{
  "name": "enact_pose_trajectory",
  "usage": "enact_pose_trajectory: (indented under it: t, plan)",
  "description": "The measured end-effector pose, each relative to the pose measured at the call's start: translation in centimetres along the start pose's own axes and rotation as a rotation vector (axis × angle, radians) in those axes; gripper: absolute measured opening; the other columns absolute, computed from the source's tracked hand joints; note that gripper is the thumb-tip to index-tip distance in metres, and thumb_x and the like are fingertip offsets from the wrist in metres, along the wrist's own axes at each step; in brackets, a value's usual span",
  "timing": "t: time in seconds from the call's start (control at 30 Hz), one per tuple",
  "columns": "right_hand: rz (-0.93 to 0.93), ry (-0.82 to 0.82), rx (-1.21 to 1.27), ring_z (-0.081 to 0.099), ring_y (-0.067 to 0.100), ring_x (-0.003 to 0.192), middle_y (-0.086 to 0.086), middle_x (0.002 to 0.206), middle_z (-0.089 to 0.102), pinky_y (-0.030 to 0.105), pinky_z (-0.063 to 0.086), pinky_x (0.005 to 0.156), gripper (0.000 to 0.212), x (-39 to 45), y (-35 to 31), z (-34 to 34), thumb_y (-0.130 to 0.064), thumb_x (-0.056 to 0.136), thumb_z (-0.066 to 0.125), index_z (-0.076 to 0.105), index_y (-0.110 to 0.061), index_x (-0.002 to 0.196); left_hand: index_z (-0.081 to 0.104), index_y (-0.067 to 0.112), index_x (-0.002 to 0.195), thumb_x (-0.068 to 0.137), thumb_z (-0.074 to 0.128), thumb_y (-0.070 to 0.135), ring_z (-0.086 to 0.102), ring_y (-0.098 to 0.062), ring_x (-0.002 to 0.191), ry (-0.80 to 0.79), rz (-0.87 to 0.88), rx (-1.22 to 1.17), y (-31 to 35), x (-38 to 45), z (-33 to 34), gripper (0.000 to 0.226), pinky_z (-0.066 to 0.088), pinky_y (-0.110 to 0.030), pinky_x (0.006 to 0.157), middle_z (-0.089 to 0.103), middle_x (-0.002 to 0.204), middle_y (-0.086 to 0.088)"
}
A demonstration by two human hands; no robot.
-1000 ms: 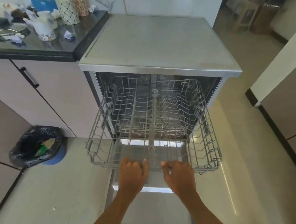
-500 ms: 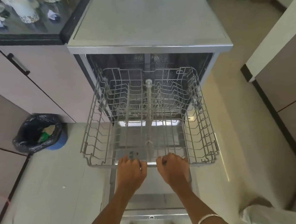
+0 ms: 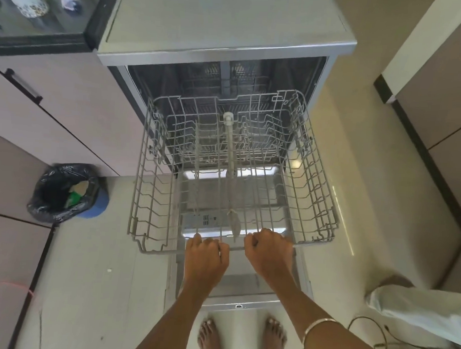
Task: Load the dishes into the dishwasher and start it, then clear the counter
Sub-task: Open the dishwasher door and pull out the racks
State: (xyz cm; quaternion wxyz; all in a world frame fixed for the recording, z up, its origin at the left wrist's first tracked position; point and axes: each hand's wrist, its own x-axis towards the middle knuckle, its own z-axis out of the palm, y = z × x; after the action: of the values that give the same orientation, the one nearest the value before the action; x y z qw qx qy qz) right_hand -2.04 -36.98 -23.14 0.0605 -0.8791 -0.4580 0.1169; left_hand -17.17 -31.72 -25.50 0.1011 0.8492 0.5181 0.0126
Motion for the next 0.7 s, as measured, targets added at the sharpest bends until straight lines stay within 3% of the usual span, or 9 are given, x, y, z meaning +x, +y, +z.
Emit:
enact_pose_trajectory:
  t: [0.17,0.23,0.33,0.4,0.47,0.57,0.63,0.7]
  plan:
    - [-0.048,0.005,-0.018,0.028,0.004,0.043,-0.008,0.047,0.043,0.029,0.037,0.067,0.045,-0.4,0.7,-0.4,-0.040,0.089,0.029,0.043,-0.022,0.050,0.056,0.019,0.078,0.096,0.026,0.033,0.047,-0.017,0.073,-0.058,-0.050,0.020,0.4,-0.3,-0.4,0.038,0.045,-0.035,0.076,0.054,0.072,0.002]
    - [-0.059,-0.068,-0.069,0.039,0.007,0.047,-0.008,0.053,0.050,0.032,0.038,0.072,0.047,-0.4,0.6,-0.8,-0.041,0.092,0.028,0.050,-0.022,0.055,0.055,0.019,0.083,0.097,0.021,0.035,0.048,-0.017,0.077,-0.121,-0.055,0.006,0.6,-0.3,-1.1,0.041,0.045,-0.035,0.079,0.054,0.077,0.002]
    - [-0.076,-0.145,-0.022,0.064,0.014,0.076,-0.005,0.078,0.070,0.035,0.038,0.088,0.054,0.0,1.0,-0.8,-0.048,0.099,0.026,0.070,-0.023,0.078,0.061,0.016,0.093,0.100,0.023,0.033,0.054,-0.021,0.092,-0.206,-0.075,-0.022,0.9,0.1,-2.3,0.042,0.043,-0.037,0.090,0.060,0.091,-0.001]
    - [-0.117,-0.163,0.074,0.068,0.016,0.091,-0.003,0.092,0.074,0.034,0.040,0.093,0.050,0.1,1.5,-1.3,-0.048,0.102,0.031,0.073,-0.022,0.095,0.066,0.013,0.101,0.102,0.019,0.033,0.059,-0.024,0.102,-0.260,-0.079,-0.011,1.2,0.2,-3.2,0.051,0.041,-0.039,0.099,0.066,0.102,-0.003]
    - [-0.107,-0.282,0.151,0.067,0.020,0.103,0.002,0.105,0.073,0.033,0.047,0.095,0.043,0.0,1.8,-2.1,-0.042,0.102,0.038,0.071,-0.015,0.108,0.069,0.010,0.108,0.104,0.015,0.037,0.061,-0.026,0.109,-0.329,-0.066,-0.010,1.7,0.3,-4.6,0.060,0.039,-0.041,0.105,0.070,0.110,-0.008]
    - [-0.076,-0.490,0.079,0.059,0.026,0.118,0.007,0.126,0.064,0.038,0.042,0.102,0.048,0.4,1.1,-4.9,-0.043,0.103,0.031,0.062,-0.014,0.126,0.059,0.007,0.130,0.107,0.017,0.038,0.048,-0.031,0.131,-0.442,-0.036,-0.020,2.4,0.4,-7.1,0.057,0.032,-0.045,0.114,0.058,0.136,-0.015]
    - [-0.010,-0.570,0.076,0.058,0.032,0.115,0.013,0.124,0.062,0.043,0.042,0.099,0.051,0.3,0.4,-7.0,-0.042,0.104,0.023,0.057,-0.010,0.127,0.048,0.007,0.142,0.107,0.018,0.037,0.031,-0.032,0.144,-0.477,-0.045,-0.043,2.2,0.3,-8.8,0.056,0.024,-0.047,0.119,0.040,0.153,-0.016]
    - [0.039,-0.576,0.079,0.058,0.036,0.113,0.017,0.122,0.061,0.046,0.044,0.096,0.053,0.0,0.1,-8.8,-0.040,0.105,0.019,0.054,-0.006,0.126,0.046,0.006,0.144,0.106,0.020,0.035,0.030,-0.033,0.144,-0.474,-0.067,-0.066,1.7,0.1,-10.6,0.054,0.026,-0.047,0.119,0.036,0.154,-0.018]
